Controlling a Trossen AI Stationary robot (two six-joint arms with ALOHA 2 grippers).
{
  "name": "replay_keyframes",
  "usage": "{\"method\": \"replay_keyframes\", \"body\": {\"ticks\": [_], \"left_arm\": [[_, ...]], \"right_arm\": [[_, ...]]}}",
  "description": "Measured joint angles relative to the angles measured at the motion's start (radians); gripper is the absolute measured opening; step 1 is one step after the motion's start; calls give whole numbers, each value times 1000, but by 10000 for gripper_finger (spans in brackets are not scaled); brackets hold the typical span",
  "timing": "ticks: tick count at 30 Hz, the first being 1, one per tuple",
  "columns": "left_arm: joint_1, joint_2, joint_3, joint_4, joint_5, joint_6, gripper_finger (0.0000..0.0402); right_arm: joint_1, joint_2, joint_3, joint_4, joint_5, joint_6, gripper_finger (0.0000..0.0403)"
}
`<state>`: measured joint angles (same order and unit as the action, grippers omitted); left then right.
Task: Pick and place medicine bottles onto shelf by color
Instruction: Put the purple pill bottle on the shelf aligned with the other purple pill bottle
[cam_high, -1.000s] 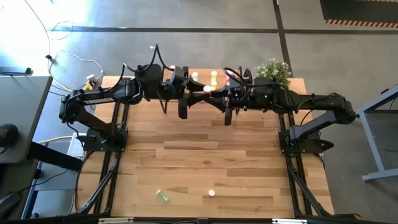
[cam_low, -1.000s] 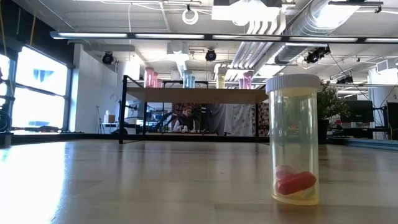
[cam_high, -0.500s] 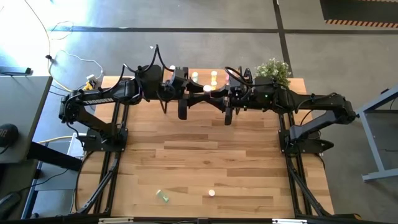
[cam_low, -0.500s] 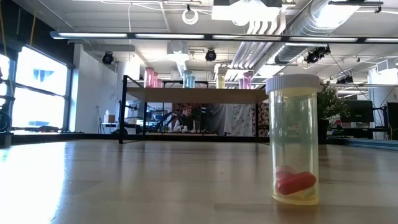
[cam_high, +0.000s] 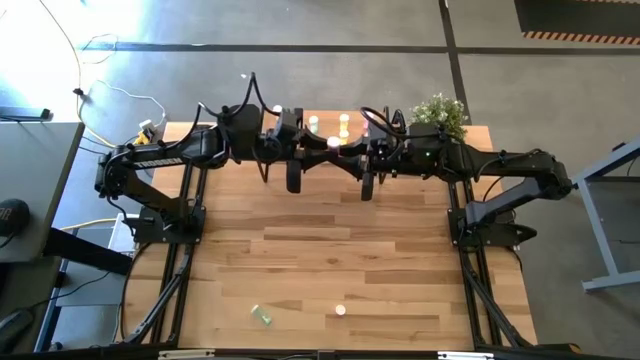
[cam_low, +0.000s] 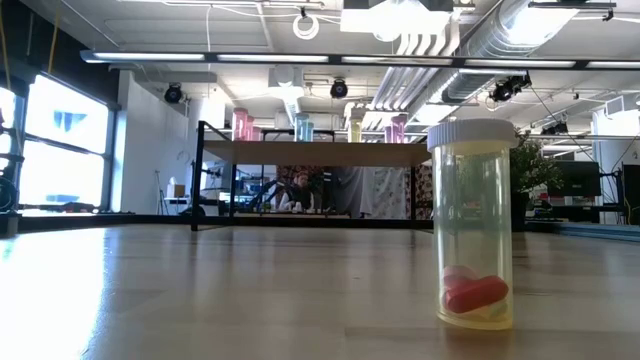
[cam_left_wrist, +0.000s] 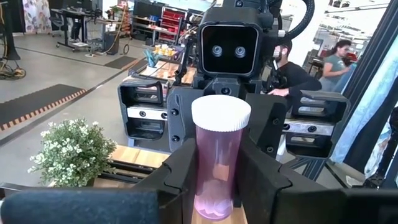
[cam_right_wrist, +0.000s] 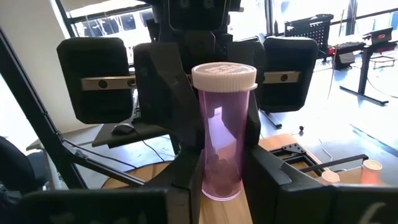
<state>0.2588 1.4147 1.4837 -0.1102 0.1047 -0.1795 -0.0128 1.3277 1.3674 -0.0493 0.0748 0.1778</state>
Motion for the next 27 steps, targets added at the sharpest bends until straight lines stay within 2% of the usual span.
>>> {"method": "replay_keyframes", "body": {"ticks": [5, 13, 16, 21, 27], "left_arm": [[0, 2, -1, -9, -1, 39, 85], [2, 3, -3, -91, -70, 118, 86], [5, 3, -3, -135, -91, 152, 86], [9, 3, -3, -227, -127, 205, 86], [10, 9, -18, -258, -70, 216, 86]], "right_arm": [[0, -1, 0, -35, 8, -3, 87], [0, -11, 0, -147, 29, 5, 179], [-7, -33, 0, -235, 18, 33, 201], [-31, -79, 0, -379, 21, 76, 207], [-74, -140, 0, -393, 23, 12, 209]]}}
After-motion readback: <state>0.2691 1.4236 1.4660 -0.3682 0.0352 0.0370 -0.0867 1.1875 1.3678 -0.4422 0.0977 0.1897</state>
